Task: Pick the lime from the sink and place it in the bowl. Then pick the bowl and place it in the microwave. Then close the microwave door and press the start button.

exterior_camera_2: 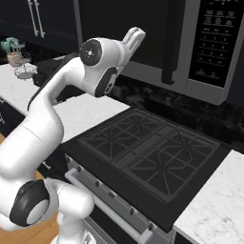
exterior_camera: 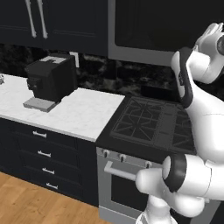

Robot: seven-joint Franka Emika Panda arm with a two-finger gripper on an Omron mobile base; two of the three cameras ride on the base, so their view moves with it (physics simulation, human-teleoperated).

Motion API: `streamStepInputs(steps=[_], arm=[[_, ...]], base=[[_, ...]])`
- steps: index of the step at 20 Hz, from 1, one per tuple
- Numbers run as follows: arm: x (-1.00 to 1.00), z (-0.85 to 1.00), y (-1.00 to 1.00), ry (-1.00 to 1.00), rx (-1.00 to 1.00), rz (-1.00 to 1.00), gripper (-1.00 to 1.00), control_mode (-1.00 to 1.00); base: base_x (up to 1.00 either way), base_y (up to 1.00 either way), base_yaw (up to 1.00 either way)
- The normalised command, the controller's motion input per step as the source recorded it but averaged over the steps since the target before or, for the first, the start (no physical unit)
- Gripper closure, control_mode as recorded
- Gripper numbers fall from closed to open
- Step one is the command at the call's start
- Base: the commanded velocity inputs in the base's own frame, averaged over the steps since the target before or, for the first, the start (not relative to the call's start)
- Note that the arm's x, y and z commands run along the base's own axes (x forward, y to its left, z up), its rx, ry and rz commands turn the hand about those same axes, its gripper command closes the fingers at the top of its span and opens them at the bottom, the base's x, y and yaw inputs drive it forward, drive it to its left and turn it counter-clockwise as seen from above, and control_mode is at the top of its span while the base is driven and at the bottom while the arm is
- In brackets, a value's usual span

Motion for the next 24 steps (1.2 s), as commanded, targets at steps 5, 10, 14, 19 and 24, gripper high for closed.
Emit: streamStepInputs(steps=[5,10,14,19,24], arm=[[-0.91,0.07,0.01,0.01,-0.22,0.0,-1.0,-1.0],[-0.72,0.09,0.12,0.07,-0.3,0.0,1.0,-1.0],[-0.61,0.33,0.0,0.08,-0.31,0.0,1.0,-1.0],[-0.55,0.4,0.0,0.25,-0.35,0.0,1.0,-1.0],[-0.52,0.27,0.04,0.46,-0.35,0.0,1.0,-1.0]], base=[[0.0,0.0,0.0],[0.0,0.0,0.0],[0.0,0.0,0.0],[0.0,0.0,0.0],[0.0,0.0,0.0]])
